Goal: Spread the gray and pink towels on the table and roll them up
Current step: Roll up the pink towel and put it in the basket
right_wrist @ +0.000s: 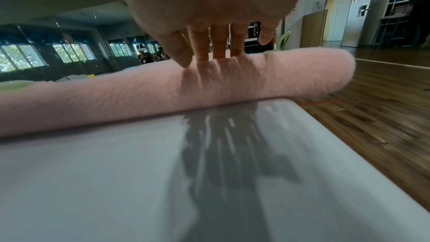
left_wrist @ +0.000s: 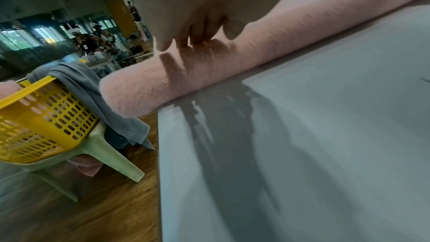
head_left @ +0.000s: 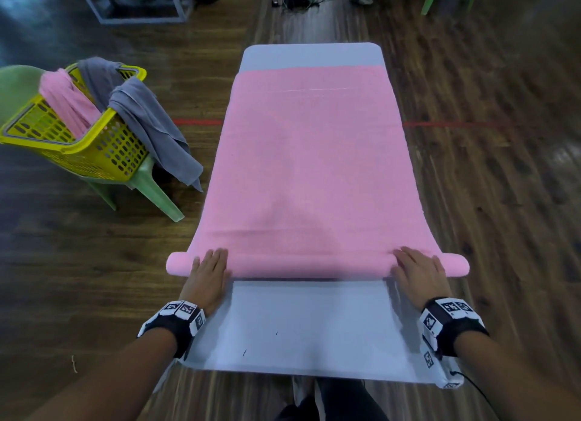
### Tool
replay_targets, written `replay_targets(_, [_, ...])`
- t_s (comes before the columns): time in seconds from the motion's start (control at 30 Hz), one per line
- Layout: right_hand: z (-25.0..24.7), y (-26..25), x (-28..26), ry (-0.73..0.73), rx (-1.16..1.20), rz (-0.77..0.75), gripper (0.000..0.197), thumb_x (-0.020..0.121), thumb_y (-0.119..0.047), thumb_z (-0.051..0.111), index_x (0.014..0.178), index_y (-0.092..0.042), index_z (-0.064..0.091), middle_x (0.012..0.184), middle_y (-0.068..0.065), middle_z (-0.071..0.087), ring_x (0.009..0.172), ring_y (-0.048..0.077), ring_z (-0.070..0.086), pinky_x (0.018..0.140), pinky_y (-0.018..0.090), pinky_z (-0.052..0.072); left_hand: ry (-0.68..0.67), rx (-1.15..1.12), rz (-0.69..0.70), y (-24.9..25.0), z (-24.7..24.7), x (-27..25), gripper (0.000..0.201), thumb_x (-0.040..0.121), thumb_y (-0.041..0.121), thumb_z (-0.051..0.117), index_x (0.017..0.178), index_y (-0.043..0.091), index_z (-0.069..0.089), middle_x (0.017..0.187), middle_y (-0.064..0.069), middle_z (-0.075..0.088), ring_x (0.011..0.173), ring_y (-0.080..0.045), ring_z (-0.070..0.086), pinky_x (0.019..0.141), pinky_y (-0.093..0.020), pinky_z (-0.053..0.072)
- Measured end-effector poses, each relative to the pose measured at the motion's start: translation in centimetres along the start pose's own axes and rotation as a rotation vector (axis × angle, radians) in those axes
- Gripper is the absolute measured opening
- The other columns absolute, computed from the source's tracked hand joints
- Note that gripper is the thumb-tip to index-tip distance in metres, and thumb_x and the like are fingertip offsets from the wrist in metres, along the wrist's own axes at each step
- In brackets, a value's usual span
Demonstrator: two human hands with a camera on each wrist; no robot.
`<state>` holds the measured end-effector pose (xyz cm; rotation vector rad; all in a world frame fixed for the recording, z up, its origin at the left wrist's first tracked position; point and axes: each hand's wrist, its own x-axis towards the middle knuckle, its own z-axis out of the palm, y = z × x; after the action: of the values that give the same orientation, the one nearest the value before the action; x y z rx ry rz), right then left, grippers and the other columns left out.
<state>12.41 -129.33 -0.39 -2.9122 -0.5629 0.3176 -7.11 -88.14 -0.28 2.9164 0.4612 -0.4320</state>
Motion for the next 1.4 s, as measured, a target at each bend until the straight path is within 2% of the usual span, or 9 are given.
replay_targets(0.13, [1.6, 0.8, -2.2, -0.101, 0.009, -0.039, 0.046, 0.087, -0.025, 0.062, 0.131, -0.020, 0.052, 0.136, 0.000, 0.053, 0.131, 0.025, 0.042, 0.110, 0.047, 0.025, -0.040, -0.003, 0.079, -0.7, 0.8, -1.1, 0.051, 0.075, 0.017, 0.070, 0.123, 0.006, 0.056, 0.119, -0.013, 0.061, 0.110, -0.034, 0.058, 0.098, -0.049, 0.041])
replay_targets(0.27, [0.6, 0.9, -1.6, -0.104, -0.050, -0.011, 0.038, 0.074, -0.026, 0.066, 0.112, -0.027, 0.065, 0.112, -0.002, 0.067, 0.106, 0.025, 0.059, 0.095, 0.040, 0.040, -0.049, 0.032, 0.057, -0.5, -0.7, -1.0, 0.023, 0.073, 0.029, 0.059, 0.092, 0.019, 0.064, 0.090, 0.001, 0.066, 0.086, -0.025, 0.061, 0.080, -0.039, 0.041])
replay_targets(0.53, [0.6, 0.6, -1.4, -0.072, 0.011, -0.060, 0.043, 0.091, -0.031, 0.054, 0.133, -0.021, 0.048, 0.134, -0.004, 0.052, 0.126, 0.018, 0.045, 0.109, 0.045, 0.026, 0.049, 0.001, 0.123, -0.6, -0.4, -0.4, 0.043, 0.084, 0.020, 0.063, 0.122, -0.002, 0.056, 0.115, -0.016, 0.062, 0.103, -0.035, 0.059, 0.093, -0.052, 0.045])
replay_targets(0.63, [1.7, 1.5, -2.7, -0.060, 0.020, -0.081, 0.046, 0.076, -0.019, 0.071, 0.121, -0.021, 0.060, 0.121, 0.000, 0.062, 0.113, 0.025, 0.055, 0.101, 0.046, 0.039, -0.024, -0.007, 0.128, -0.9, 0.2, -1.6, 0.049, 0.061, 0.011, 0.080, 0.107, 0.005, 0.064, 0.098, -0.010, 0.068, 0.086, -0.031, 0.065, 0.081, -0.044, 0.052])
replay_targets(0.77, [0.2, 1.1, -0.9, -0.091, -0.078, -0.029, 0.036, 0.077, -0.029, 0.061, 0.113, -0.031, 0.064, 0.112, -0.007, 0.067, 0.106, 0.020, 0.056, 0.097, 0.038, 0.036, -0.016, 0.026, 0.077, -0.2, -1.5, -0.6, 0.017, 0.078, 0.020, 0.059, 0.093, 0.015, 0.065, 0.090, -0.004, 0.068, 0.085, -0.028, 0.061, 0.075, -0.035, 0.042])
replay_targets(0.93, [-0.4, -0.2, 0.1, -0.049, -0.022, -0.020, 0.046, 0.092, -0.030, 0.044, 0.137, -0.026, 0.043, 0.144, -0.003, 0.043, 0.133, 0.020, 0.037, 0.112, 0.049, 0.020, 0.079, 0.029, 0.056, -0.1, -0.9, 0.7, 0.041, 0.091, 0.015, 0.050, 0.126, -0.006, 0.052, 0.123, -0.023, 0.059, 0.111, -0.040, 0.056, 0.094, -0.053, 0.043])
replay_targets(1.1, [1.5, 0.7, -2.9, -0.109, -0.071, -0.056, 0.051, 0.082, -0.024, 0.066, 0.131, -0.023, 0.053, 0.135, -0.001, 0.055, 0.128, 0.025, 0.045, 0.109, 0.053, 0.028, 0.007, -0.016, 0.104, -0.5, 0.4, -1.5, 0.043, 0.065, 0.016, 0.075, 0.106, 0.009, 0.064, 0.100, -0.008, 0.068, 0.092, -0.031, 0.063, 0.089, -0.046, 0.049])
replay_targets(1.23, [0.1, 0.5, -1.1, -0.107, -0.137, -0.036, 0.039, 0.075, -0.031, 0.066, 0.113, -0.033, 0.065, 0.112, -0.006, 0.068, 0.107, 0.024, 0.057, 0.102, 0.046, 0.030, -0.031, 0.001, 0.062, -0.3, -0.7, -1.1, 0.025, 0.070, 0.028, 0.054, 0.091, 0.020, 0.064, 0.089, 0.000, 0.069, 0.084, -0.025, 0.063, 0.080, -0.036, 0.045])
replay_targets(1.4, [-0.9, -0.8, 0.4, -0.072, -0.010, -0.036, 0.047, 0.092, -0.029, 0.049, 0.138, -0.024, 0.042, 0.145, -0.004, 0.043, 0.135, 0.016, 0.035, 0.114, 0.049, 0.012, 0.056, -0.020, 0.030, 0.2, -0.7, -0.1, 0.048, 0.085, 0.021, 0.051, 0.131, 0.005, 0.046, 0.129, -0.013, 0.054, 0.120, -0.031, 0.049, 0.106, -0.049, 0.034])
